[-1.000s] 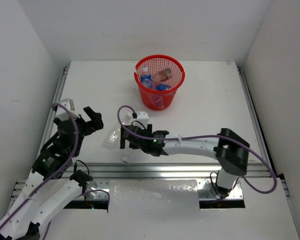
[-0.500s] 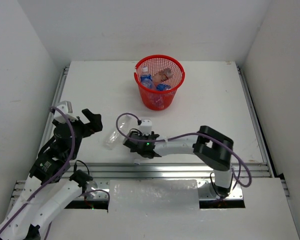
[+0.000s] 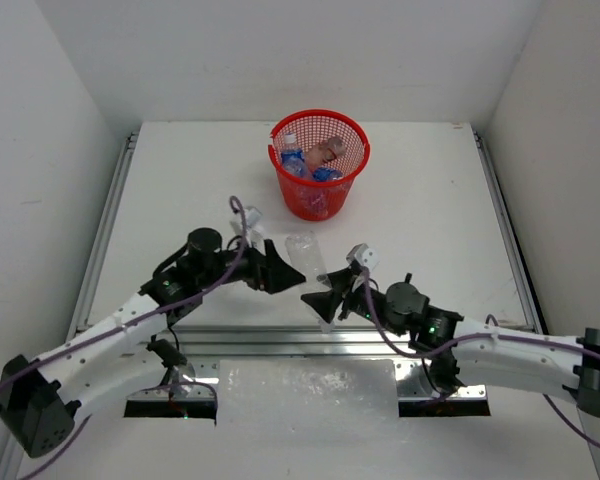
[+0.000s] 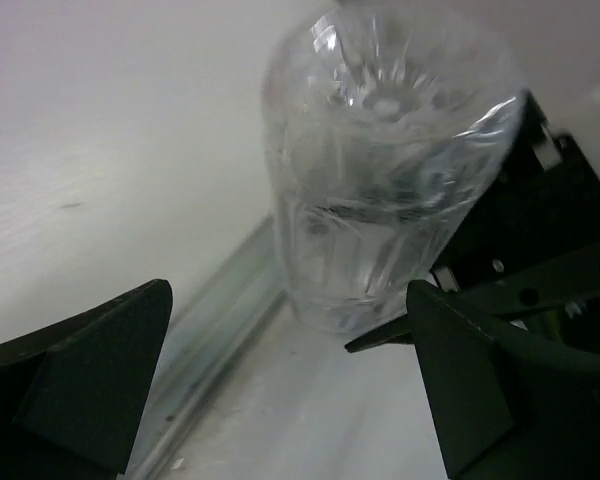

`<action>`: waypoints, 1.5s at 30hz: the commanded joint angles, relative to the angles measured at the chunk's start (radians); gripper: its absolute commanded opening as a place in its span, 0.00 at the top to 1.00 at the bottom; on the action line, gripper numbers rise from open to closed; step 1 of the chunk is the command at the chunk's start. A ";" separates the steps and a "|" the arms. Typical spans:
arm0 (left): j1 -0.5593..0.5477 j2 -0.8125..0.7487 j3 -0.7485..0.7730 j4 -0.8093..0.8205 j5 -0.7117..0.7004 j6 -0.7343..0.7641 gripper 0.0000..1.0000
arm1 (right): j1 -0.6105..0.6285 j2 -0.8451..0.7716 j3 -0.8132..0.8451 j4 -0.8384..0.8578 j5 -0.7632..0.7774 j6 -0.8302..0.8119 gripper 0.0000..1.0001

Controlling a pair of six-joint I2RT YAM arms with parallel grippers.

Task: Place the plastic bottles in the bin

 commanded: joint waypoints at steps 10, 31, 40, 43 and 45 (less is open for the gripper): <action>-0.234 0.232 0.151 0.451 0.041 -0.041 0.72 | -0.005 -0.238 0.072 -0.059 -0.278 -0.211 0.86; -0.022 1.067 1.420 -0.122 -0.729 0.376 1.00 | -0.006 -0.765 0.253 -1.125 0.594 0.199 0.01; -0.009 1.305 1.681 -0.279 -0.579 0.355 0.98 | -0.003 -0.723 0.247 -1.125 0.586 0.214 0.01; -0.010 1.287 1.595 -0.264 -0.599 0.343 0.67 | -0.003 -0.669 0.255 -1.116 0.572 0.208 0.01; -0.009 1.288 1.579 -0.285 -0.606 0.338 0.49 | -0.003 -0.652 0.255 -1.109 0.568 0.205 0.01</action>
